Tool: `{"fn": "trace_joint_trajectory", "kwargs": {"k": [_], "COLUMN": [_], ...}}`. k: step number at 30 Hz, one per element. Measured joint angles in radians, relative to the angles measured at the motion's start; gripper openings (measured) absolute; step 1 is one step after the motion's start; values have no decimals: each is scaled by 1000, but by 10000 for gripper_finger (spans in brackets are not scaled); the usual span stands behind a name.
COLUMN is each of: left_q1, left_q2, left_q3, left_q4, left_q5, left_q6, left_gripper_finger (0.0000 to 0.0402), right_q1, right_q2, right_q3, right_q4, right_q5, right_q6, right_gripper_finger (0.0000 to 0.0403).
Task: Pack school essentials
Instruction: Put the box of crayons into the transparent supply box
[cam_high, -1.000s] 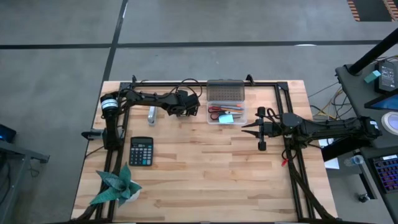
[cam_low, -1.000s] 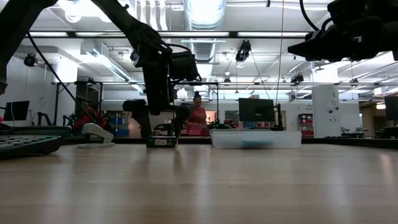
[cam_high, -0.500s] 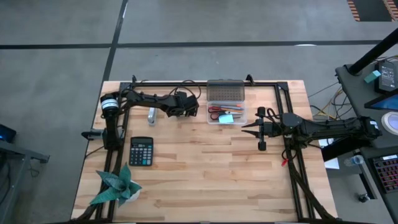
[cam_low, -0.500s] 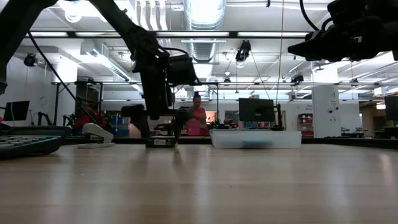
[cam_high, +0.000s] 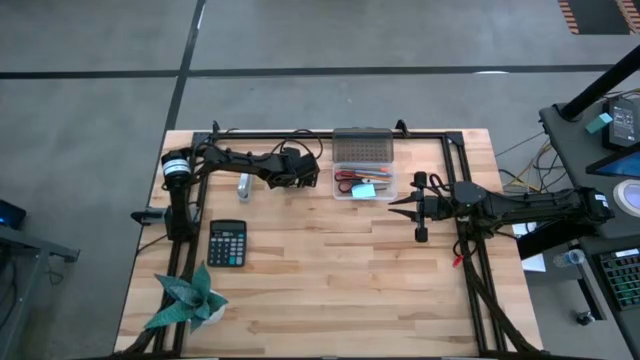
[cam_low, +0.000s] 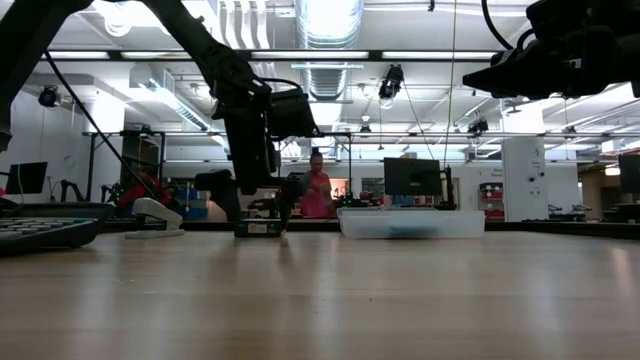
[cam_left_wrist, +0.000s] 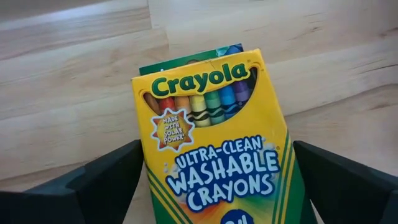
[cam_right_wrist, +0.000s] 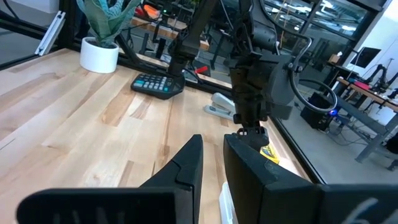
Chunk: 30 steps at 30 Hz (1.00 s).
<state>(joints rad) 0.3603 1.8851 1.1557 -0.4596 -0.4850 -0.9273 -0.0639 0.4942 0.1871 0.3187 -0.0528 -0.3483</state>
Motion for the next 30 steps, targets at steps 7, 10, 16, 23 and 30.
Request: {"fn": "trace_joint_trajectory", "kwargs": {"k": [7, 10, 16, 23, 30], "left_q1": [0, 0, -2, -22, -41], "left_q2": [0, 0, 0, -16, -39], "left_q3": [0, 0, 0, 2, 15], "left_q4": [3, 5, 5, -3, -7], "left_q5": [2, 2, 2, 4, 0], "left_q6": [-10, -10, -5, 22, 87], "left_gripper_finger": [340, 326, 322, 322, 322], "right_q1": [0, 0, 0, 0, 0], "right_q2": [0, 0, 0, 0, 0], "right_q3": [0, 0, 0, 0, 0], "right_q4": [0, 0, 0, 0, -1], "right_q5": [0, 0, 0, 0, 0], "right_q6": [0, 0, 0, 0, 0], "right_gripper_finger": [54, 54, 54, 54, 54]}}
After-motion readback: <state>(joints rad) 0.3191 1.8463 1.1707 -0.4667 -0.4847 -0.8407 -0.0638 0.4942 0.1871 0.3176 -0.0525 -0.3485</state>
